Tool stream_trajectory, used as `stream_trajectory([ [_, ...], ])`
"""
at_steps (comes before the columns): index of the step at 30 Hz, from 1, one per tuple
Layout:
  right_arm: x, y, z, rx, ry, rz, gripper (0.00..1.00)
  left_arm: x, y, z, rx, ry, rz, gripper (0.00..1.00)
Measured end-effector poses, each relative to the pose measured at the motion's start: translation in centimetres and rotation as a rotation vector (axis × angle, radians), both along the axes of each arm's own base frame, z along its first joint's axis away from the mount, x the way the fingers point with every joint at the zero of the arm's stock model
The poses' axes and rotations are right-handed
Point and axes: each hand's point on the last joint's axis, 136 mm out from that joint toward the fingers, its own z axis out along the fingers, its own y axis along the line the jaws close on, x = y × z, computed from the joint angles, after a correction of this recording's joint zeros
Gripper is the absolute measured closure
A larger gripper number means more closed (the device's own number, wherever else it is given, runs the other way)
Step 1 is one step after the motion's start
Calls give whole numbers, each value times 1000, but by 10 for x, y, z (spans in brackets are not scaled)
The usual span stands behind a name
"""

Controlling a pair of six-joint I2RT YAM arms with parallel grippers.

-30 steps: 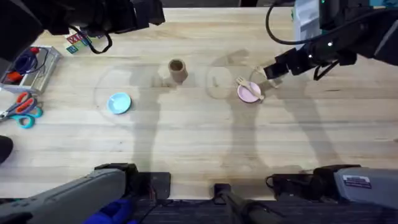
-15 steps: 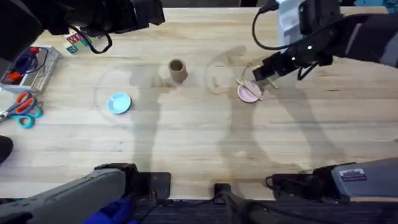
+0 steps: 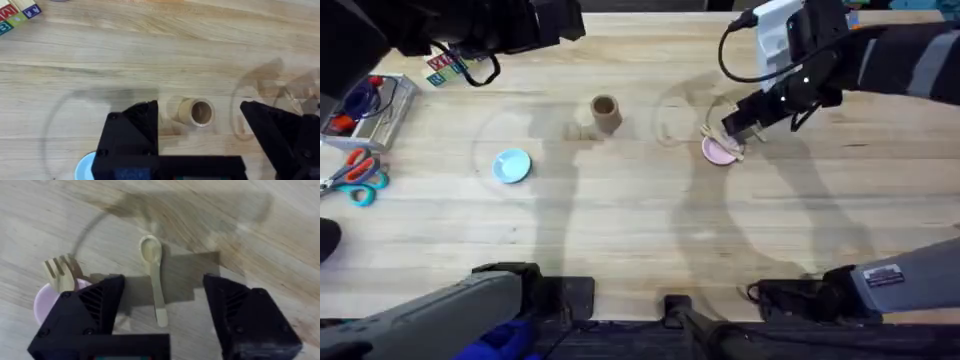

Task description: Pick up a utensil and set it on the pink plate, then put the other utensil in the container.

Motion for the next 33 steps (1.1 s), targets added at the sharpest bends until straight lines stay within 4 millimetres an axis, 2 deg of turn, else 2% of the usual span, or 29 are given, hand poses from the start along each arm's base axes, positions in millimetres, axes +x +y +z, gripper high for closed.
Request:
stream_trajectory([
  [3, -2, 2, -1, 13, 9, -2, 147, 0, 0, 0, 0, 0, 0, 8],
  [5, -5, 6, -2, 33, 25, -13, 289, 0, 0, 0, 0, -1, 0, 8],
  [9, -7, 10, -3, 51, 35, -14, 458, 0, 0, 0, 0, 0, 0, 7],
  [11, -7, 9, -3, 51, 36, -15, 500, 0, 0, 0, 0, 0, 0, 8],
  [14, -7, 8, -3, 45, 34, -21, 686, 0, 0, 0, 0, 0, 0, 8],
  [21, -4, 4, -3, 25, 23, -29, 935, 0, 0, 0, 0, -1, 0, 8],
  [23, -3, 4, -2, 25, 19, -29, 966, 0, 0, 0, 0, -1, 0, 8],
  [28, -2, 4, -1, 23, 17, -30, 970, 0, 0, 0, 0, 0, 0, 8],
  [30, 5, 5, 1, 20, 10, -31, 971, -2, 0, -2, 0, 11, 0, 8],
  [31, 7, 4, 3, 18, 4, -32, 971, -2, 0, -2, 0, 11, 0, 8],
  [33, 24, 2, 22, 1, -50, -43, 971, -3, 3, -3, 21, 12, -10, 8],
])
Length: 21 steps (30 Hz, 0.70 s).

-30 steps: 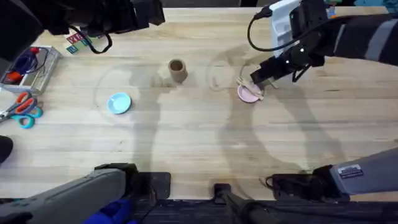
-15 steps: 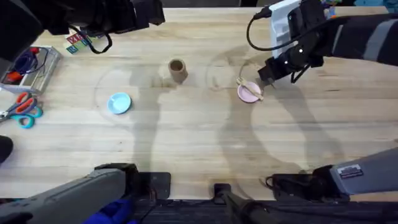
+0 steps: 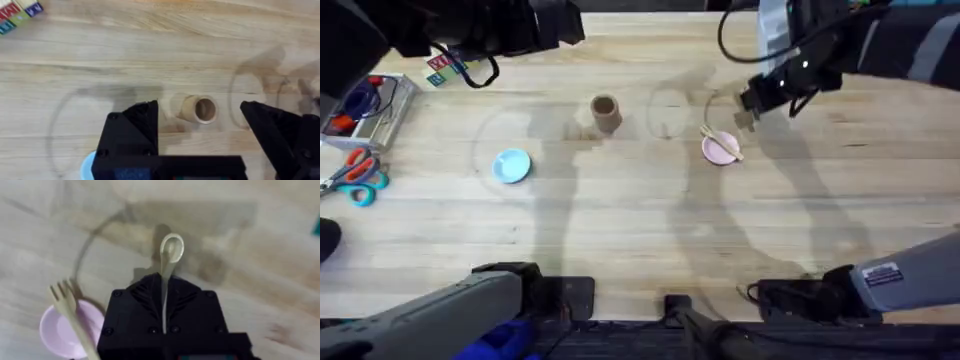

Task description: Pick up a utensil and set it on the pink plate, then put the other utensil in the container.

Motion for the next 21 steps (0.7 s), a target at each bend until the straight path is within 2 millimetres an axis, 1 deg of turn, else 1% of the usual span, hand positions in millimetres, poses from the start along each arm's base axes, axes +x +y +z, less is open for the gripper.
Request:
stream_trajectory([
  [2, 11, -2, 12, -13, -36, -1, 971, 0, 4, 0, 24, -7, -25, 8],
  [3, 20, -2, 25, -21, -70, 1, 971, 0, 10, 1, 41, -21, -67, 10],
  [4, 24, -2, 32, -24, -90, 2, 971, 0, 13, 2, 47, -30, -92, 9],
  [7, 32, -2, 53, -27, -145, 3, 971, -3, 23, 7, 52, -76, -199, 10],
  [9, 36, -1, 69, -25, -185, 7, 970, -8, 28, 10, 46, -115, -291, 10],
  [12, 41, 8, 90, -17, -235, 23, 970, -17, 31, 16, 34, -179, -409, 10],
  [15, 41, 27, 103, -6, -272, 66, 970, -17, 41, 24, 57, -259, -474, 8],
  [16, 40, 43, 108, 3, -291, 100, 970, -15, 50, 24, 80, -282, -485, 8],
  [19, 38, 69, 112, 18, -317, 154, 970, -13, 60, 18, 87, -278, -485, 8],
  [20, 39, 85, 117, 37, -343, 176, 970, -15, 62, 12, 78, -261, -487, 8],
  [21, 38, 98, 121, 61, -363, 183, 970, -19, 60, 8, 60, -238, -492, 7],
])
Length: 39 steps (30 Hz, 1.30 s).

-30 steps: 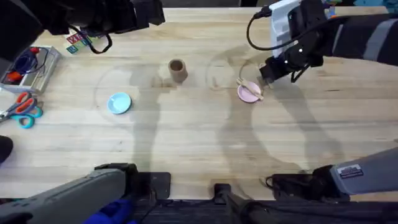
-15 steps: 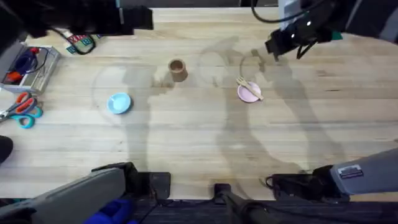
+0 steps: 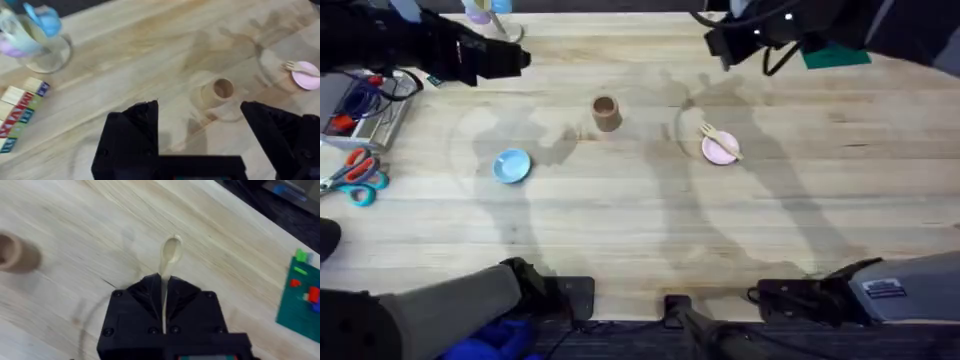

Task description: Pick up a utensil and set it on the pink plate, then put the other utensil in the container.

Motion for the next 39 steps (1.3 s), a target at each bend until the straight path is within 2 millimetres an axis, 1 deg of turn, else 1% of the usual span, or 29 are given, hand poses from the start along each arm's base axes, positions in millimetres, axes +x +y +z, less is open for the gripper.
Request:
stream_trajectory([
  [2, -1, 11, 3, 35, -9, 10, 970, -2, -1, -1, 7, 3, -14, 7],
  [3, -1, 22, 7, 83, -12, 36, 970, -2, -2, -2, 29, -12, -36, 7],
  [5, 0, 34, 13, 143, -22, 72, 970, -2, -2, -3, 51, -29, -68, 8],
  [6, 1, 43, 21, 189, -40, 105, 970, 0, -4, -7, 56, -41, -103, 9],
  [8, 3, 50, 28, 227, -62, 125, 970, 3, -4, -15, 43, -39, -131, 9],
  [11, 7, 57, 39, 275, -96, 140, 970, 11, -4, -35, -6, -21, -181, 9],
  [12, 11, 61, 48, 308, -127, 143, 969, 16, -5, -52, -52, 1, -211, 9],
  [13, 13, 62, 53, 322, -143, 145, 969, 18, -6, -60, -74, 12, -223, 8],
  [15, 21, 67, 67, 368, -196, 146, 969, 24, -10, -83, -138, 21, -277, 8],
  [18, 33, 78, 67, 422, -228, 178, 969, 27, -14, -102, -178, -7, -339, 8],
  [19, 36, 82, 63, 435, -229, 191, 968, 28, -15, -106, -187, -11, -350, 8],
  [21, 47, 93, 50, 464, -235, 224, 968, 29, -17, -124, -206, -25, -391, 8],
  [22, 50, 95, 47, 477, -241, 233, 968, 30, -17, -133, -210, -31, -408, 8],
  [25, 54, 105, 51, 521, -272, 285, 968, 29, -19, -151, -219, -37, -439, 8],
  [29, 55, 116, 53, 574, -291, 337, 968, 25, -22, -161, -228, -59, -478, 8],
  [32, 54, 124, 48, 615, -281, 380, 968, 22, -26, -162, -230, -96, -511, 8],
  [34, 49, 132, 44, 654, -252, 424, 968, 22, -27, -162, -219, -132, -534, 8],
  [36, 45, 136, 47, 676, -243, 455, 968, 22, -27, -161, -211, -148, -543, 8],
  [39, 37, 143, 57, 712, -258, 523, 968, 22, -27, -160, -203, -166, -552, 8],
])
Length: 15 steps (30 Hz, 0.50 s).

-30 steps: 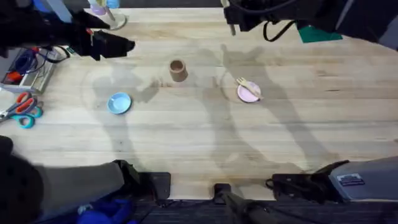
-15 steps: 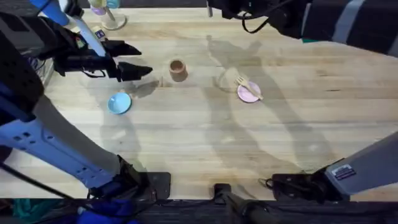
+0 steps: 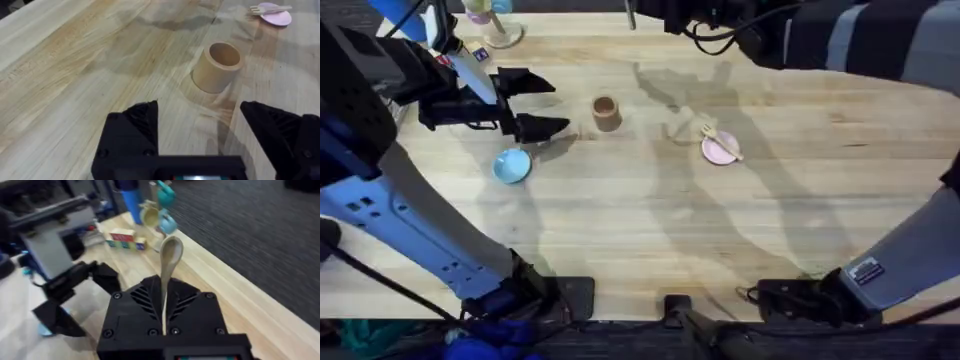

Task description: Pick up a utensil and set it on the pink plate, then put the other utensil in the container.

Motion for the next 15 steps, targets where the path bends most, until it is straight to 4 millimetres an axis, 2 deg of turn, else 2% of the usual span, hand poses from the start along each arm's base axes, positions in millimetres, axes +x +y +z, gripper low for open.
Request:
stream_trajectory([
  [4, -14, 9, 15, 42, -48, 101, 968, 1, 0, 2, -4, -14, -2, 8],
  [9, -32, 16, 17, 55, -42, 216, 968, 1, -1, 2, -6, -19, -3, 8],
  [15, -43, 22, 18, 56, -61, 277, 968, 1, -1, 2, -4, -22, -4, 8],
])
